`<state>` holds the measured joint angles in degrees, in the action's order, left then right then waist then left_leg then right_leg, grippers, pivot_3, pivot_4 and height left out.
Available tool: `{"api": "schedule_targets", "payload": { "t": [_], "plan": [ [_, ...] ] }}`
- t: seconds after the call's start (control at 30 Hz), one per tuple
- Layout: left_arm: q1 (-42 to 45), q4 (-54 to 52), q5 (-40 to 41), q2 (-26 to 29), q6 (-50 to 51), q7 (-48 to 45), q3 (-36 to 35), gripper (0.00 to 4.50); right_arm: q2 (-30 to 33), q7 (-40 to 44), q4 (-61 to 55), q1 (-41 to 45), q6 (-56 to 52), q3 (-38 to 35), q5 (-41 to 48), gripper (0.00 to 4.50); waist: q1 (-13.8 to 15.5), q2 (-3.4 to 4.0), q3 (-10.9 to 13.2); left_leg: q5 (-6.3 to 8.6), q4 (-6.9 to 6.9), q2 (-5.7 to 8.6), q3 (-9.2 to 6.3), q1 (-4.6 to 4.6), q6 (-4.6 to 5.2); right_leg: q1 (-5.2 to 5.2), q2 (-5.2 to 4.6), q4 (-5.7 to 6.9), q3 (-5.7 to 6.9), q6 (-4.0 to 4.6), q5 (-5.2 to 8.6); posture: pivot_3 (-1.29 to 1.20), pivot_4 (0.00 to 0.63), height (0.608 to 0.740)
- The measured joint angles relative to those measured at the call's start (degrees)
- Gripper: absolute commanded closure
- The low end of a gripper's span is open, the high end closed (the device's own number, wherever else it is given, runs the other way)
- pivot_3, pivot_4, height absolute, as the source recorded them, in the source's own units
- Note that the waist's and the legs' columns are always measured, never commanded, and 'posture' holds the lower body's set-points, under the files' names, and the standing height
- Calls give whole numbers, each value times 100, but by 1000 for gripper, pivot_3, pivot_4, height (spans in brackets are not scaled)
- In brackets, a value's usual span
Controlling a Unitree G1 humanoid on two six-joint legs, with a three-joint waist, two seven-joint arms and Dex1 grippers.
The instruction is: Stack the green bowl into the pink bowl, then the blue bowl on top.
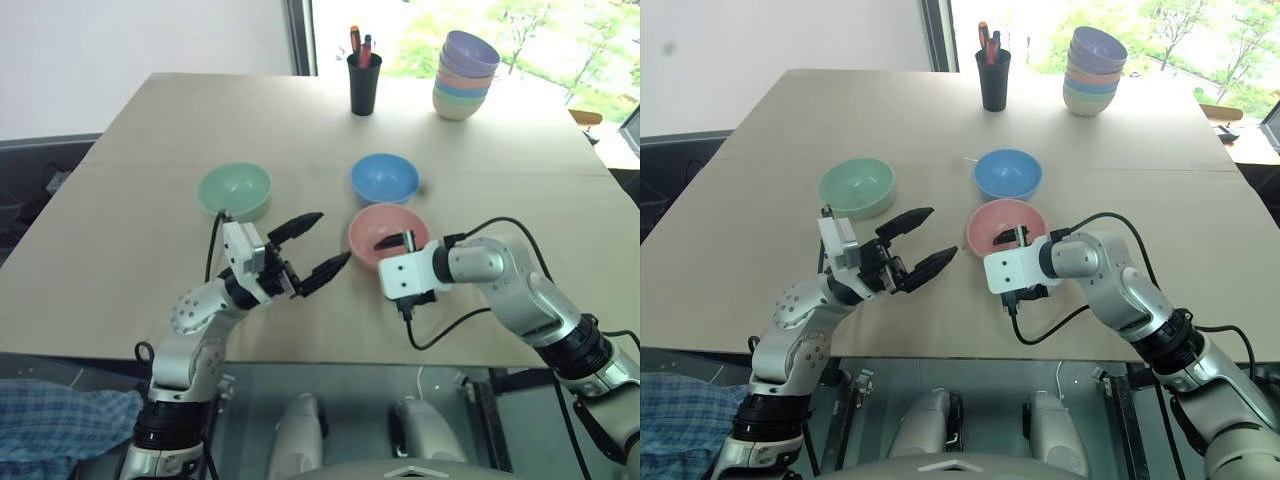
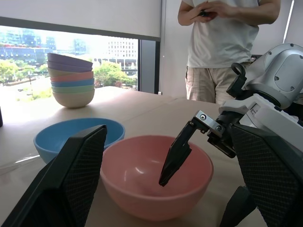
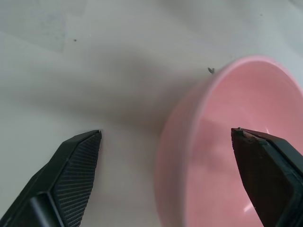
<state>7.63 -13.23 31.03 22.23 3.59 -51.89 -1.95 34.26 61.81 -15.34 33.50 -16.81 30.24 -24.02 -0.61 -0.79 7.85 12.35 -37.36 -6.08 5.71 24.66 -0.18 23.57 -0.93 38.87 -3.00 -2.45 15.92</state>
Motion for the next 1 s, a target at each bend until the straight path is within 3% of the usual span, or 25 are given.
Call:
{"api": "schedule_targets", "payload": {
  "t": [0.13,0.3,0.57,0.67,0.77,1.0],
  "plan": [
    [22,32,28,-10,-9,-30,-3,112,329,3,-99,-106,13,-241,55,64,20,-2,1,0,0,1,0,2,0,0,-2,-3,0,0,0,0,150,740],
    [130,34,97,-24,109,57,-52,112,986,265,-688,-744,-322,-1115,644,64,34,-6,3,0,2,0,-3,0,0,-1,-1,-3,1,0,0,0,150,740],
    [688,56,290,197,1147,539,-175,112,1101,558,-1875,-1208,-2305,-3062,2477,64,-16,-18,11,0,2,0,-9,-3,0,-6,1,0,2,-1,0,0,150,740],
    [1053,297,13,446,1434,778,-169,112,787,458,-2129,-1217,-2791,-3822,3289,64,-1,-28,18,0,2,1,-13,0,0,-6,1,-1,6,-1,0,0,150,740],
    [1582,899,-956,800,1305,1215,-20,112,598,161,-2352,-996,-3329,-4412,4154,64,8,-36,23,0,1,4,-12,1,1,-6,-1,-2,6,-1,-1,0,150,740],
    [1986,1549,-2231,1122,960,1540,328,112,424,-395,-2635,-585,-3906,-4789,5446,64,4,-43,30,1,15,3,-10,7,0,2,-1,-5,6,0,0,0,150,740]
  ]
}}
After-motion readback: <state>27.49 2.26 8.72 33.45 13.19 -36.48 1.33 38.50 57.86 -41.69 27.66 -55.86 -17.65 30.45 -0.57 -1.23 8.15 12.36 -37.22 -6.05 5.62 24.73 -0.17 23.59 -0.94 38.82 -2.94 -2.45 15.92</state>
